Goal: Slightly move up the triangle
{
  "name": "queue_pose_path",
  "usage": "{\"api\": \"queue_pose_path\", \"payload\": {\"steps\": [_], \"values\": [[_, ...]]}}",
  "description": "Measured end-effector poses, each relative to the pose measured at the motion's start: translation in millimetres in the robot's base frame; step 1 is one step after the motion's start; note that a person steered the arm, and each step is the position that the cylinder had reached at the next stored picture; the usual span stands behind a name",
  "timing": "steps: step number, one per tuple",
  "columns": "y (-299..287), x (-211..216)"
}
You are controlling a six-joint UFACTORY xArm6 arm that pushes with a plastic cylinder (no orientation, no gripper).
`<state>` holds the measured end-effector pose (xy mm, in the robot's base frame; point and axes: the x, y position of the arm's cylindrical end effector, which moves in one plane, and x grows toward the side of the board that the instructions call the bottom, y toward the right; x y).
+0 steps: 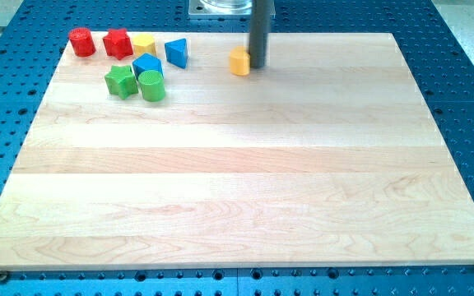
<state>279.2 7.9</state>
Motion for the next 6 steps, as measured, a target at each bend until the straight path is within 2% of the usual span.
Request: {"api": "queue_pose_path", "payload": {"steps": [1,2,3,4,5,6], "values": [[3,65],[-24,43],[-25,6],[-41,40],[-102,47],[-110,16]]}}
